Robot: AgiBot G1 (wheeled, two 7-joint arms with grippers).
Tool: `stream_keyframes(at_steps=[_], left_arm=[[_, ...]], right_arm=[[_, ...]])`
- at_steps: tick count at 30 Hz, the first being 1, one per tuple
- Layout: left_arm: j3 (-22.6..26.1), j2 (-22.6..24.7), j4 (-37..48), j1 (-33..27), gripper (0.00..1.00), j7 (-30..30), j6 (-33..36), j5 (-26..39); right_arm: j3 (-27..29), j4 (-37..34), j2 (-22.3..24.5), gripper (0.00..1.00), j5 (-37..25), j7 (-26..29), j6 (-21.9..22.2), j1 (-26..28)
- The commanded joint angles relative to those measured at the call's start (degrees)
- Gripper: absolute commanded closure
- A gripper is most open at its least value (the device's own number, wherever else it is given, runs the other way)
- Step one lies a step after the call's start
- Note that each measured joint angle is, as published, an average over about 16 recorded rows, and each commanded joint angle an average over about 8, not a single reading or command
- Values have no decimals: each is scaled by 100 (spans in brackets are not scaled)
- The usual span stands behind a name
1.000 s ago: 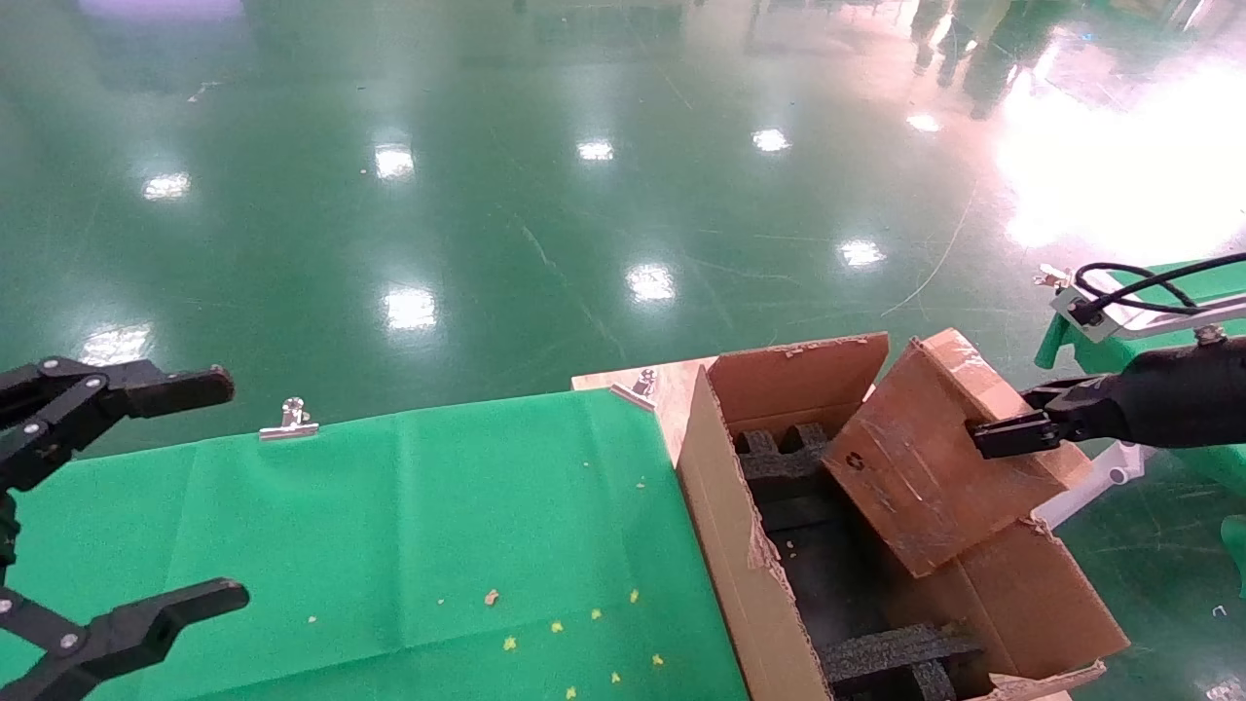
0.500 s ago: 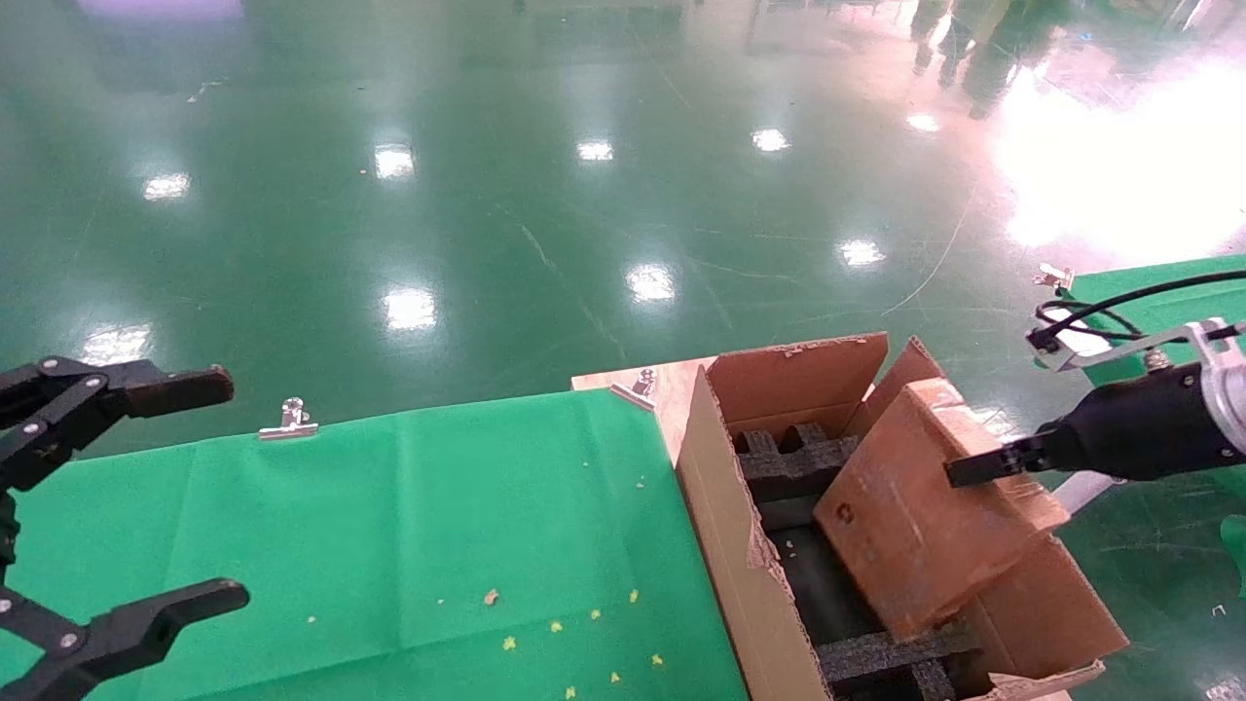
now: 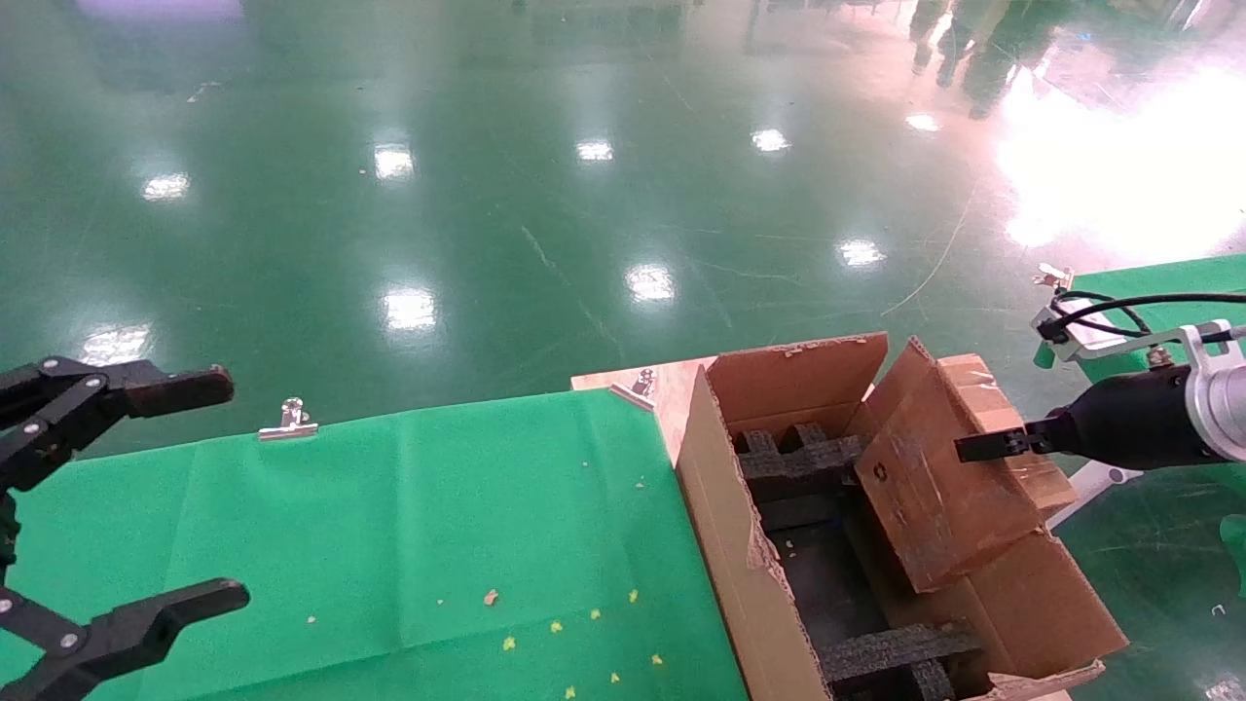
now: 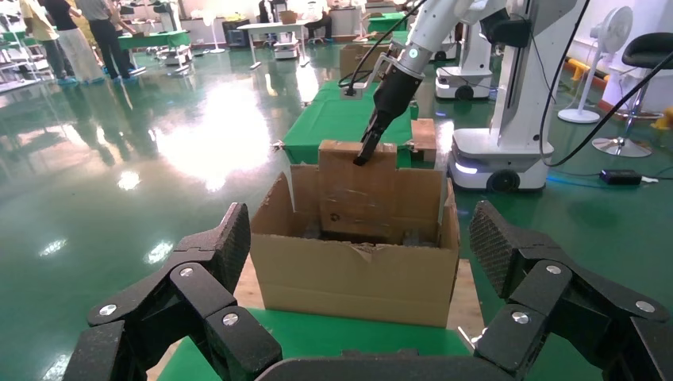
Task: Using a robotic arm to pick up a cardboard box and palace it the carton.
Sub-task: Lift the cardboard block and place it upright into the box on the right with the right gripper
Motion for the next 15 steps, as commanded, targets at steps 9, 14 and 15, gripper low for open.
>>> stream_keyframes(at_steps=[9, 14, 15], left_arm=[[0, 0, 0, 0, 0, 0, 0, 0], [1, 0, 0, 0, 0, 0, 0, -1], [1, 0, 0, 0, 0, 0, 0, -1]], right_arm=[[-415, 1204, 251, 100, -1211, 1536, 1243, 62], [-604, 1602, 226, 100, -1782, 2239, 1472, 99], [-636, 1662, 219, 100, -1877, 2347, 1494, 103]])
